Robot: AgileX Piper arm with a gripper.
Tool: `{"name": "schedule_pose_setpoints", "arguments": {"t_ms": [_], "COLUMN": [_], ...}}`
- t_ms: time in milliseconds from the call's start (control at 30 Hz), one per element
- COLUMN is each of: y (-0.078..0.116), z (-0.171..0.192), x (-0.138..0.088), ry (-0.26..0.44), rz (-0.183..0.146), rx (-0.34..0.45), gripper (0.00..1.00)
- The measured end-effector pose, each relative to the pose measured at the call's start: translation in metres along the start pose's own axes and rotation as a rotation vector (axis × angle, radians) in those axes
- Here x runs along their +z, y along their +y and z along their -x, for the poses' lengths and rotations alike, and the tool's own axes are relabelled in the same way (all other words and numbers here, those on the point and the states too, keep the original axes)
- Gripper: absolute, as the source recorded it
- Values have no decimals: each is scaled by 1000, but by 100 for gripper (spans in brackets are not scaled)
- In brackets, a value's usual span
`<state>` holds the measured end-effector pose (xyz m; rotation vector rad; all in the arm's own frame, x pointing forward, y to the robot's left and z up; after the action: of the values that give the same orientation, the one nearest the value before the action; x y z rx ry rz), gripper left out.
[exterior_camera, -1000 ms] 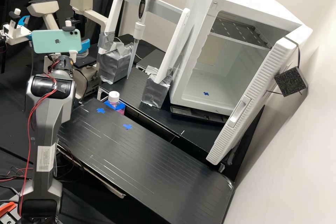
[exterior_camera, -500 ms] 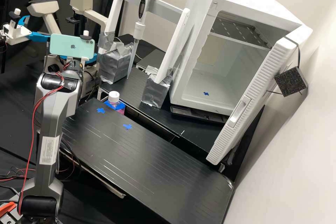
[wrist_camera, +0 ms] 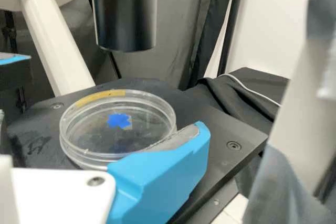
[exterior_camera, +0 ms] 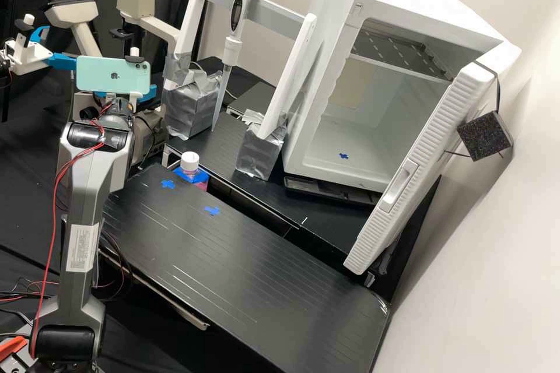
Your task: Move the petri dish to the bench
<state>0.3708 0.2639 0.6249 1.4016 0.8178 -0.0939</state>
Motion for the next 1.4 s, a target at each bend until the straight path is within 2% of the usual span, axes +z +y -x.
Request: {"name": "schedule_pose_setpoints", "arguments": {"t_ms": [200,233,800,1400], "y": [0,0,0,-11], "z": [-3,-3,-3,0], "x": [1,1,0,-1], "ry": [-8,-7,-4,11], "rz": [3,3,3,2], "rx": [0,1,1,-11], "gripper": [100,0,0,0]}}
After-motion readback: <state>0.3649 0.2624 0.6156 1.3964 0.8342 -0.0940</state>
